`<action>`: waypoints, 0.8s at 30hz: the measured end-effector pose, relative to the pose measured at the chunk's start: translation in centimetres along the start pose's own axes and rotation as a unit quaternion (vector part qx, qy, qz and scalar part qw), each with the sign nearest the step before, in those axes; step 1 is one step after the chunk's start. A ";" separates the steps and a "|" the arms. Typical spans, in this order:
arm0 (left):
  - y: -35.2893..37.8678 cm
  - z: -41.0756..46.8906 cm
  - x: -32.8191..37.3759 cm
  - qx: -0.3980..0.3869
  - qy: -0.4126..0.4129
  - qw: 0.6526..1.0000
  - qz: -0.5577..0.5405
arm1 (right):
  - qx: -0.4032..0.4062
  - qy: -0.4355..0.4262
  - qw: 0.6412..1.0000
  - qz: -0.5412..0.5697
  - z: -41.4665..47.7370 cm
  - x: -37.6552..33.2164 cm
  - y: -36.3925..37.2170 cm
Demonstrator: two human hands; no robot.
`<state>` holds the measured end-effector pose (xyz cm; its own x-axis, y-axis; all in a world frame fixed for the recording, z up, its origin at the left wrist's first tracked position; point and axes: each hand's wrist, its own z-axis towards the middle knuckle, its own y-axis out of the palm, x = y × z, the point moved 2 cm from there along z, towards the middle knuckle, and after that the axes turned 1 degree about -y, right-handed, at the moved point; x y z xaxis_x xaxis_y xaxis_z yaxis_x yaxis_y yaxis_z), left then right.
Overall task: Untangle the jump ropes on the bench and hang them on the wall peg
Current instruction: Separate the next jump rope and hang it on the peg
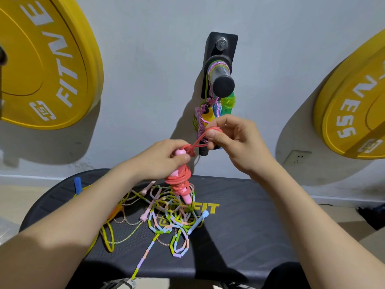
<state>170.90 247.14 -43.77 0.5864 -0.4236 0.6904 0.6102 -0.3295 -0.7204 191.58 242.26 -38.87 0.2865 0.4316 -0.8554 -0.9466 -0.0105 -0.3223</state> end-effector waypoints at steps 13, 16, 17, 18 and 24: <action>1.0 -0.5 1.7 0.014 0.040 0.991 -0.129 | 0.047 0.038 0.989 -0.135 -1.3 1.3 -1.0; 1.2 -0.5 1.7 0.048 0.043 0.995 -0.075 | 0.052 0.030 0.992 -0.111 -1.1 1.4 -1.0; 1.2 -0.6 1.7 0.082 0.043 0.994 -0.049 | 0.044 0.032 0.990 -0.129 -1.1 1.5 -1.0; 1.1 -0.6 1.9 0.117 0.043 0.992 -0.035 | 0.031 0.042 0.986 -0.160 -1.1 1.6 -1.0; 0.9 -0.8 2.4 0.193 0.043 0.980 0.001 | -0.079 0.132 0.982 -0.107 -1.0 2.2 -0.9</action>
<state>172.47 245.17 -42.79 0.5515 -0.4985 0.6688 0.7744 0.0080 -0.6326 193.21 242.28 -40.83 0.5242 0.1907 -0.8299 -0.8319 -0.0937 -0.5470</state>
